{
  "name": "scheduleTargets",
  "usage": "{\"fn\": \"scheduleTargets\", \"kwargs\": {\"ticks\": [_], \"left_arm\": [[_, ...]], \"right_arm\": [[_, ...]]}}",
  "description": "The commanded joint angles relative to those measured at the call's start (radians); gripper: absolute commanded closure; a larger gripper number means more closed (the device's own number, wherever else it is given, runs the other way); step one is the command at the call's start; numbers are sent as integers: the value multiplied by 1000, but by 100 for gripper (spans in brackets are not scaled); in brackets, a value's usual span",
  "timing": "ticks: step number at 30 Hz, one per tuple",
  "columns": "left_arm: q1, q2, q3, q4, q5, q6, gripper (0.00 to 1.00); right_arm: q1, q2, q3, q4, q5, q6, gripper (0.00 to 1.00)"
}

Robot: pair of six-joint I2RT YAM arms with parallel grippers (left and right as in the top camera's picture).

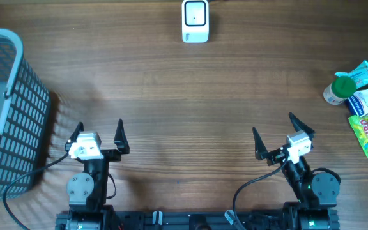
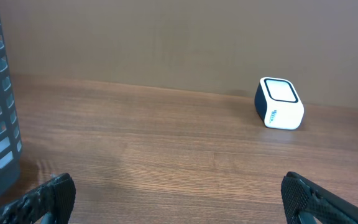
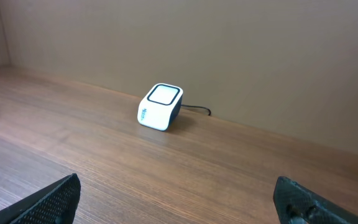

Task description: Scan the item barcode

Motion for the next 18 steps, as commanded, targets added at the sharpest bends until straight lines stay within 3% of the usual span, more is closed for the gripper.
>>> {"fn": "scheduleTargets", "kwargs": {"ticks": [1,8,12,18], "left_arm": [[5,-11,-5,-1,19,20,0],[5,-11,-5,0,19,20,0],[5,-11,-5,0,19,20,0],[5,-11,-5,0,19,19,0]], "right_arm": [[6,-11,-1,3,18,-6,0],[6,-11,-1,5,43,2,0],[6,-11,-1,0,150,109,0],[6,-11,-1,-5,148,105,0]]}}
